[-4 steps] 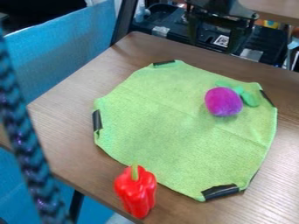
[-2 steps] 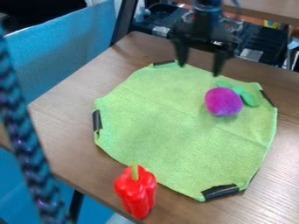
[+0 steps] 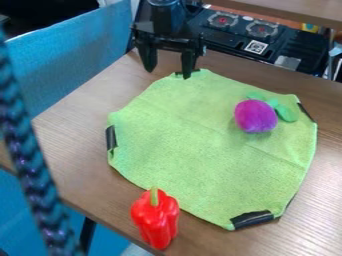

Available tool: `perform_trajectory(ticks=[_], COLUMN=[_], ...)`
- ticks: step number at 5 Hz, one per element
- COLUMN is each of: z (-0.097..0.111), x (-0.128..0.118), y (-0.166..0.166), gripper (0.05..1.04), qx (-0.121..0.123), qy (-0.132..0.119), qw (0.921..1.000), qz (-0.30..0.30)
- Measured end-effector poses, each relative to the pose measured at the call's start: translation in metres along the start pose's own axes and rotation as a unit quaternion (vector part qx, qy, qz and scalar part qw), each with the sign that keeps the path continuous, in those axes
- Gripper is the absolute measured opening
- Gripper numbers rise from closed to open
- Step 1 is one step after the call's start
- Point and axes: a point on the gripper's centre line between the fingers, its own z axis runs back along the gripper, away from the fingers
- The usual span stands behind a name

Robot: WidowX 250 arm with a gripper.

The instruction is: Fold the cloth from bottom left to top right

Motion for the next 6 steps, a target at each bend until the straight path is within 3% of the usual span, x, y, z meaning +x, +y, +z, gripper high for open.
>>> perform_trajectory(ticks=[1,3,5,6], z=[-0.006,-0.028,-0.041,-0.044], x=[-0.021,-0.060,-0.077,-0.081], y=[0.020,0.049,0.068,0.069], gripper=[0.999,0.999,0.999,0.999], qx=[0.007,-0.001,0.027,0.033], qy=[0.000,-0.018,-0.020,-0.023], qw=[0.9982,0.9879,0.9698,0.9682], qz=[0.060,0.154,0.241,0.247])
